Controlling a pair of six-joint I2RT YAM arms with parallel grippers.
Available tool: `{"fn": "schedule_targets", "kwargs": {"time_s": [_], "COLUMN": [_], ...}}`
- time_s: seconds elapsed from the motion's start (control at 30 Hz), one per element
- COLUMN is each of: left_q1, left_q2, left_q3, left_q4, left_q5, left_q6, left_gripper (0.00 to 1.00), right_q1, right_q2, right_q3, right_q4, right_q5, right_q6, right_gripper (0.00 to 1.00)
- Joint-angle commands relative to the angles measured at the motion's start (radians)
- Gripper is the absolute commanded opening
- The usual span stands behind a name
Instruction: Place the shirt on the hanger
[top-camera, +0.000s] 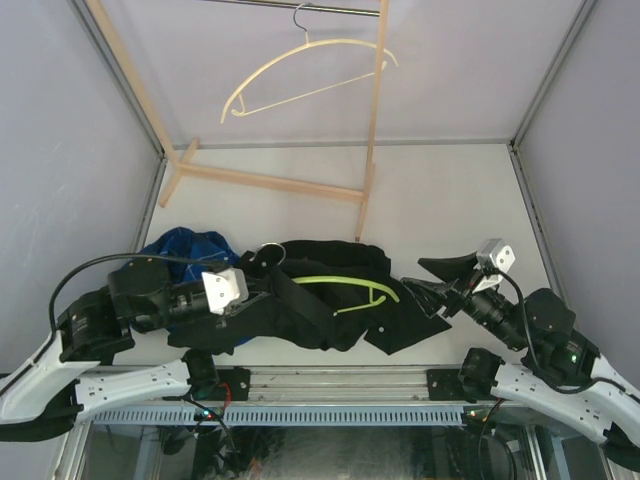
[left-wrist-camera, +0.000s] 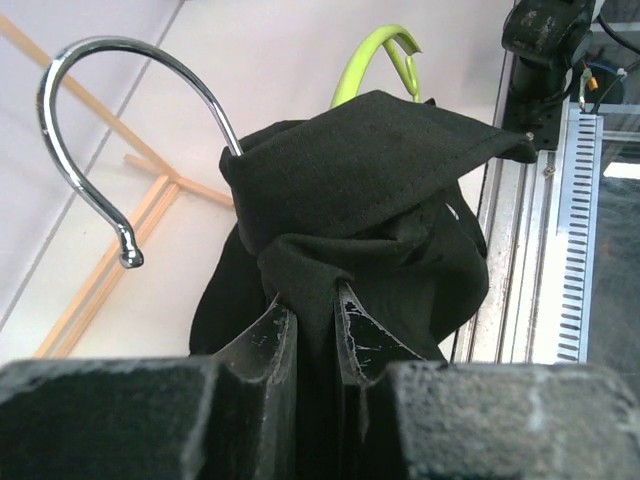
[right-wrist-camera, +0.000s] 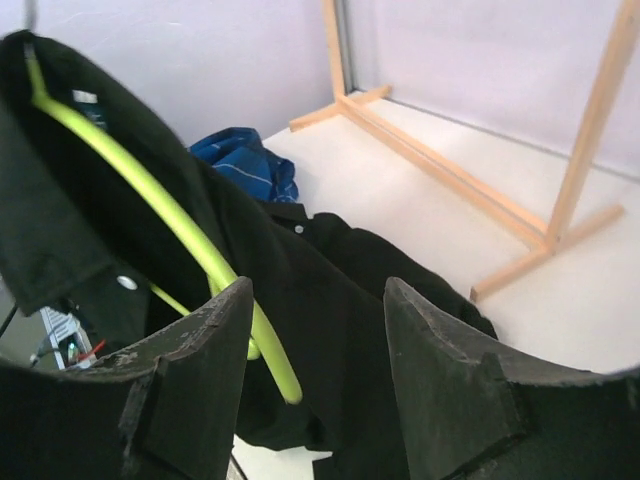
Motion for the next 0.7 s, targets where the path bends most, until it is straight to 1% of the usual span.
{"fn": "schedule_targets", "kwargs": {"time_s": [0.0, 0.17, 0.33, 0.53, 0.67], "left_q1": [-0.004, -0.004, -0.002, -0.003, -0.003], "left_q2": [-0.042, -0.058, -0.078, -0.072, -0.067], "left_q3": [0.025, 0.027, 0.013, 0.015, 0.013], "left_q4": [0.055, 0.083, 0.123, 0.149, 0.162], "left_q5": [-0.059, -0.097, -0.186, -0.219, -0.220], "left_q6": [0.022, 0.009, -0.003, -0.008, -0.008], "left_gripper": [0.00, 0.00, 0.00, 0.00, 0.00], "right_q1": [0.002, 0.002, 0.003, 0.020, 0.062], "right_q2": [-0.007, -0.004, -0.029, 0.003, 0.053], "right_q3": [-0.033, -0.085, -0.176, -0.271, -0.304], "right_q4": [-0.029, 0.004, 0.093, 0.287, 0.418], "right_q5": [0.162, 0.167, 0.132, 0.046, 0.064], "right_q6": [0.195, 0.343, 0.469, 0.572, 0.604], "right_gripper": [0.55, 0.57, 0.57, 0.60, 0.64]}}
